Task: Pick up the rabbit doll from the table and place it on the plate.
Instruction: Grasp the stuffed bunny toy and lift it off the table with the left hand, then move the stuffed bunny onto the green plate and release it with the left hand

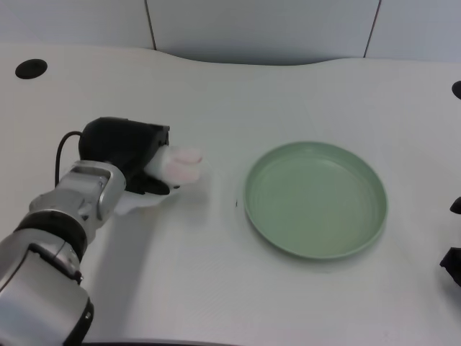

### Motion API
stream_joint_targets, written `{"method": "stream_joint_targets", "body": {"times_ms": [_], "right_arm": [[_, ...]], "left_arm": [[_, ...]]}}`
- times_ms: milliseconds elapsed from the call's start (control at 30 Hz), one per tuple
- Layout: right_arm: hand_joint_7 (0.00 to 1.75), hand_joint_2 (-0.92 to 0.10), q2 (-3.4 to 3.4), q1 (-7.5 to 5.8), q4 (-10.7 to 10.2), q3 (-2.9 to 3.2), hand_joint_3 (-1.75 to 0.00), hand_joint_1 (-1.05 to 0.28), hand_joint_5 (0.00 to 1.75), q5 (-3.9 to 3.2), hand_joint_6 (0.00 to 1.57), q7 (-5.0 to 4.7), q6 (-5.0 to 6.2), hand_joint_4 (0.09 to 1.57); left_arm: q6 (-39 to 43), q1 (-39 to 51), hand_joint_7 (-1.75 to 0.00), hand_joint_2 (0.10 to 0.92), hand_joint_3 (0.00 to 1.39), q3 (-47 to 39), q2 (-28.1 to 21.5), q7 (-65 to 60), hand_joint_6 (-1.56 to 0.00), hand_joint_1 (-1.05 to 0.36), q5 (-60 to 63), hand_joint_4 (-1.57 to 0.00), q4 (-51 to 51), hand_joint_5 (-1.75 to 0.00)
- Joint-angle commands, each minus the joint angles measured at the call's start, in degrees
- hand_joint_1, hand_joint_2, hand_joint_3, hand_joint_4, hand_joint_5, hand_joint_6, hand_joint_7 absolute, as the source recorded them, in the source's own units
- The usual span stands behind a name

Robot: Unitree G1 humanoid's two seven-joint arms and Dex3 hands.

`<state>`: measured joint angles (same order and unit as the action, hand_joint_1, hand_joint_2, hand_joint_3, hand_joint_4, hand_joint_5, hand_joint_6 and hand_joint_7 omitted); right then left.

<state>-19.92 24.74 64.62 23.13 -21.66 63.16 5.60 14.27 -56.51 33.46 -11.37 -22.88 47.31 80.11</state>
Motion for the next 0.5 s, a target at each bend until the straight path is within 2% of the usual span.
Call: {"method": "stream_joint_targets", "body": {"times_ms": [33,100,233,267,333,367,500], "right_arm": [[1.75,-0.92,-0.69,-0.40,-0.36,-0.16,-0.24,-0.48,1.75,-0.04,0.98,-0.25,0.41,1.26],[1.75,-0.92,-0.76,-0.26,-0.01,0.01,-0.22,-0.47,1.75,-0.24,0.97,0.24,0.24,1.27],[1.75,-0.92,-0.78,-0.21,0.11,0.07,-0.21,-0.47,1.75,-0.26,0.96,0.39,0.23,1.28],[1.75,-0.92,-0.88,-0.16,0.17,0.15,-0.21,-0.47,1.75,-0.40,0.96,0.70,-0.10,1.28],[1.75,-0.92,-1.05,-0.12,0.18,0.10,-0.23,-0.46,1.75,-0.32,0.94,0.75,-0.31,1.27],[1.75,-0.92,-1.09,-0.11,0.18,0.09,-0.23,-0.46,1.75,-0.29,0.94,0.73,-0.34,1.26],[1.75,-0.92,-1.10,-0.11,0.18,0.07,-0.23,-0.46,1.75,-0.25,0.94,0.70,-0.31,1.26]], "left_arm": [[1.10,-3.38,-1.42,0.921,0.19,0.05,-2.01,-1.81,-0.70,-0.61,0.55,-0.73,-0.03,-1.71],[2.16,-4.31,-1.44,0.921,0.22,0.43,-2.59,-2.04,-0.70,-0.58,0.93,-0.75,-0.07,-1.71],[2.52,-4.54,-1.44,0.921,0.23,0.57,-2.72,-2.17,-0.70,-0.58,1.01,-0.77,0.03,-1.71],[3.27,-5.28,-1.45,0.921,0.23,1.05,-2.99,-3.06,-0.70,-0.58,1.48,-0.77,-0.12,-1.70],[4.64,-6.51,-1.14,0.921,0.22,1.76,-3.29,-4.70,-0.80,-0.56,2.18,-0.86,-0.38,-1.50],[4.98,-6.79,-1.07,0.921,0.22,1.92,-3.35,-5.13,-0.82,-0.56,2.38,-0.88,-0.41,-1.45],[5.18,-6.89,-1.00,0.921,0.21,2.14,-3.35,-5.46,-0.86,-0.56,2.36,-0.90,-0.28,-1.41]]}}
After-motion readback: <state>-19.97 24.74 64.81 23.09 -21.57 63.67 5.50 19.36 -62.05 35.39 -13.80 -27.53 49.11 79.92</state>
